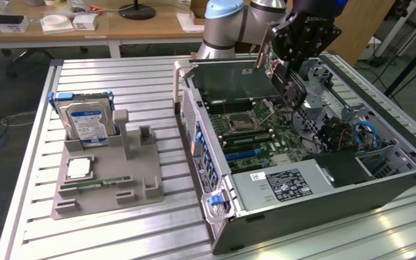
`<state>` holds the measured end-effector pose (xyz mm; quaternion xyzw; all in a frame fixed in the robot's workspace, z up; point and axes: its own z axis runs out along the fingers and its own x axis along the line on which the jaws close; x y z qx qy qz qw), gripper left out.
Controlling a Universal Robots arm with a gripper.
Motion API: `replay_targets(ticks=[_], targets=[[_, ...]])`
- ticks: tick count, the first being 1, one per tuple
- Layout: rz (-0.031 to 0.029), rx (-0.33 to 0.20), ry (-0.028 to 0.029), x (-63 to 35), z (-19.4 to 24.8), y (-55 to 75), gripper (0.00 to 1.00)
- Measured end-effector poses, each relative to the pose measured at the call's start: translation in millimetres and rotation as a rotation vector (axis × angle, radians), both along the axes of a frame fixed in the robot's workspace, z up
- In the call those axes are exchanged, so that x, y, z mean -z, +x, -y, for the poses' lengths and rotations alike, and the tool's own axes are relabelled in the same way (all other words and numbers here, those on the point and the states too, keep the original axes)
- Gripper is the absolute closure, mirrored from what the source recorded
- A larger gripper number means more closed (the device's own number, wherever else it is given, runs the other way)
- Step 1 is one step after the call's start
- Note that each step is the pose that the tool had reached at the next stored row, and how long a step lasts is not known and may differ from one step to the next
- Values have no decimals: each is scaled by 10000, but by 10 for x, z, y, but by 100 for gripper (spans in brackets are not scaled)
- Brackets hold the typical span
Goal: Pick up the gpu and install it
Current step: 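Pick up the gpu and move the gpu toward the slot, then insert the gpu into the slot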
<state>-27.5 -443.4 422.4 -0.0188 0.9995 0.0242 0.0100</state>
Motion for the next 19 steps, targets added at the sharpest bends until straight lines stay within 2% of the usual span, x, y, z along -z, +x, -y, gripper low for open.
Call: replay_targets(ticks=[3, 19], targets=[[-1, -11, 2, 0, 1, 58, 74], [0, -17, 2, 0, 0, 61, 74]])
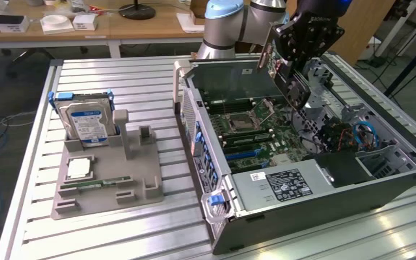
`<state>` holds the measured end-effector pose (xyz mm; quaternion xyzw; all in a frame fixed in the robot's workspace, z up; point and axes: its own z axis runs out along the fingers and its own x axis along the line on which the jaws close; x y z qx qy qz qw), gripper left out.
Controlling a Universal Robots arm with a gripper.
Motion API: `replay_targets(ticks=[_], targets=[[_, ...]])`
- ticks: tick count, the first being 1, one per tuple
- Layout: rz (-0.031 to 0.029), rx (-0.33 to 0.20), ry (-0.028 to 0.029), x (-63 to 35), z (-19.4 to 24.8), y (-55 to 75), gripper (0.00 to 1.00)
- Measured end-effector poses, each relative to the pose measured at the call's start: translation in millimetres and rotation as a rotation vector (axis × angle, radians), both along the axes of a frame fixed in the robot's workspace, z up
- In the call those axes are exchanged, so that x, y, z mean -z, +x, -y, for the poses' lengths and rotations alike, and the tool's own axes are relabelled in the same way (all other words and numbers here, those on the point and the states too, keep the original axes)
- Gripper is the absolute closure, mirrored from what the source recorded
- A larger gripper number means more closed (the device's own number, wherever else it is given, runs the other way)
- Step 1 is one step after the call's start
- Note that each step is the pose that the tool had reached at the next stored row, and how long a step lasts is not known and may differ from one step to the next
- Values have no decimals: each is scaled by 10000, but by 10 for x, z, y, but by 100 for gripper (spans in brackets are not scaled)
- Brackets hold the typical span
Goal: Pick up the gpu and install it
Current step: 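Insert the gpu into the slot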
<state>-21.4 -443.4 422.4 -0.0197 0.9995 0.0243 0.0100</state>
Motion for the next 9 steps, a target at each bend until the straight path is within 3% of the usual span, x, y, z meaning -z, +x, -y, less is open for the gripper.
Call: replay_targets(ticks=[9], targets=[[0, -480, -1, 0, 0, 0, 74]])
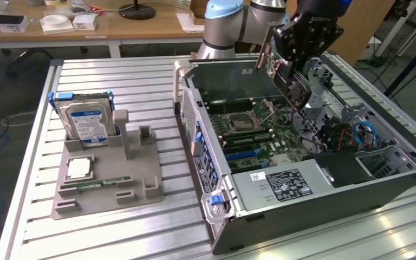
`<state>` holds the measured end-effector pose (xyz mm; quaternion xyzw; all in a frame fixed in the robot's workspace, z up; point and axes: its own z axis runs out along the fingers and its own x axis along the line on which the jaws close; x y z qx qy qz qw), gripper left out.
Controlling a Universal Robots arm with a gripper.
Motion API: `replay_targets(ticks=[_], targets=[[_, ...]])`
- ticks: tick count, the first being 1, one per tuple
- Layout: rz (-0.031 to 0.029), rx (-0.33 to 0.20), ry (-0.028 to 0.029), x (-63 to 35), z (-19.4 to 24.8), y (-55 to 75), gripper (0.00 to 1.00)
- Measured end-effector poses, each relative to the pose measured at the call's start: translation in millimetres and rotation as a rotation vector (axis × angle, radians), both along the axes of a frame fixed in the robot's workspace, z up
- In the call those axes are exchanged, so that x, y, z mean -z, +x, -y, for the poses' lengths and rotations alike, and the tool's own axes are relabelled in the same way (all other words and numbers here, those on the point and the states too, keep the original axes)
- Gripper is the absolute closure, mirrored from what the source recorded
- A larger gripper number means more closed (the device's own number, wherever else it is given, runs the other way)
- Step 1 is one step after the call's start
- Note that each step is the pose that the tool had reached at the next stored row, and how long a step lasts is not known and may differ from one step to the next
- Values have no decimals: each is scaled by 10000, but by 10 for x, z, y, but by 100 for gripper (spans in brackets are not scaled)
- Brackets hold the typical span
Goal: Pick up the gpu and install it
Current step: 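Insert the gpu into the slot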
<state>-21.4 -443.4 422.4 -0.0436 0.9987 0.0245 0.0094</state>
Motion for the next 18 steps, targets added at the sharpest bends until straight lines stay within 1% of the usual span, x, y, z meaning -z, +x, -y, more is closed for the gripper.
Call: replay_targets(ticks=[12, 18], targets=[[0, -846, 1, 1, 0, 0, 74], [0, -1567, -1, 0, 0, 0, 74]])
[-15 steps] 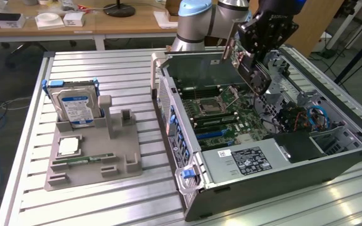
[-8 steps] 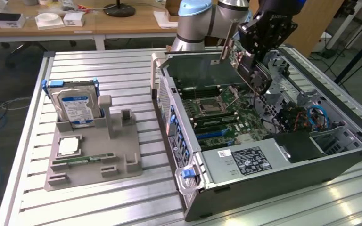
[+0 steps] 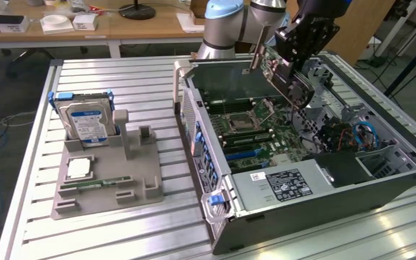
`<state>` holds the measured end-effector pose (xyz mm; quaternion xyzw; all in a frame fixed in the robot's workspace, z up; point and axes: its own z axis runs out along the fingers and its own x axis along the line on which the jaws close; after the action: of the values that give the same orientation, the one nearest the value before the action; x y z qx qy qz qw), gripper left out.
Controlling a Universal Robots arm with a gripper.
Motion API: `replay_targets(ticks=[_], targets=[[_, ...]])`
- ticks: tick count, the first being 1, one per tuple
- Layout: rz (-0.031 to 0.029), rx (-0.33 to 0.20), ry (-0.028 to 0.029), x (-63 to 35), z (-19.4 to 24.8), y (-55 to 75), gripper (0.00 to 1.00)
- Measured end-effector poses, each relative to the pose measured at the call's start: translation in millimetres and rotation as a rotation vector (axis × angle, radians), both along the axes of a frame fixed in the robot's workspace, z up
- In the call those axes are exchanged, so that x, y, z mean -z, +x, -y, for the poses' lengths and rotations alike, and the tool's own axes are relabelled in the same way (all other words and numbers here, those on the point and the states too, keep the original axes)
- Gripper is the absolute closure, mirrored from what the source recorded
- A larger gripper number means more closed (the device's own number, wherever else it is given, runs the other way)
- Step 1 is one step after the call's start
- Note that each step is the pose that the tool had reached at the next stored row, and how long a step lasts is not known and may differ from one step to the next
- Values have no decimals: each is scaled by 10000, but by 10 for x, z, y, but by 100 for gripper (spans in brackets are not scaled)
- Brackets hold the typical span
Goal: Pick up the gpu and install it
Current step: 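Insert the gpu into the slot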
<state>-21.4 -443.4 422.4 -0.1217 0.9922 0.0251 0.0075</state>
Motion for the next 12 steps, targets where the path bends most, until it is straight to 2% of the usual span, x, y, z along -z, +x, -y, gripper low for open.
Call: replay_targets(ticks=[12], targets=[[1, -1313, 1, 1, 0, 0, 74]])
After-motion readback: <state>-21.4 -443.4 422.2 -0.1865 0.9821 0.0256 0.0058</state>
